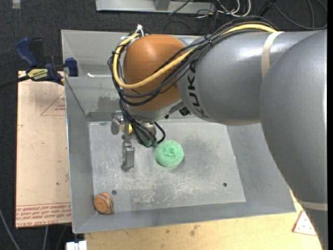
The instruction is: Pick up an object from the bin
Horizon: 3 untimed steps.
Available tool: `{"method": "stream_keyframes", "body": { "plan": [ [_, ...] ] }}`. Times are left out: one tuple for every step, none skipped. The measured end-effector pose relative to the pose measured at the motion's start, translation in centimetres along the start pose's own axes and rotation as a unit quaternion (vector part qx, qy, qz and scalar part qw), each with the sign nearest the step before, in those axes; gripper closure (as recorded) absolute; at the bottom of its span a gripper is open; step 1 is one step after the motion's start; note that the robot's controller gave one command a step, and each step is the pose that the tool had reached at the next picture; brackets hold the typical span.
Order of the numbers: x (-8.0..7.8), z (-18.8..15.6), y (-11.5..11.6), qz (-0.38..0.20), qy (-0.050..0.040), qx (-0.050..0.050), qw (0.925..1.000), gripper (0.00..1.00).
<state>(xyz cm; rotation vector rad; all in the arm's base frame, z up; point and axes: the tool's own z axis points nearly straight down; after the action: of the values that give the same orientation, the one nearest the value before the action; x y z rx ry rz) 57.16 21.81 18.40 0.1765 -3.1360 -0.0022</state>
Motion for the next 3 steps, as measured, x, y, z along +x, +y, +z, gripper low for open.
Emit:
{"method": "stream_keyframes", "body": {
  "plan": [
    [-1.2,-2.6,1.5,-0.039,-0.0017,0.000,0.9993,0.00],
    [0.1,-1.3,-1.2,-0.038,-0.0011,0.000,0.9993,0.00],
    [-1.3,-2.6,-3.5,0.056,-0.0010,0.000,0.9984,0.00]
  ]
}}
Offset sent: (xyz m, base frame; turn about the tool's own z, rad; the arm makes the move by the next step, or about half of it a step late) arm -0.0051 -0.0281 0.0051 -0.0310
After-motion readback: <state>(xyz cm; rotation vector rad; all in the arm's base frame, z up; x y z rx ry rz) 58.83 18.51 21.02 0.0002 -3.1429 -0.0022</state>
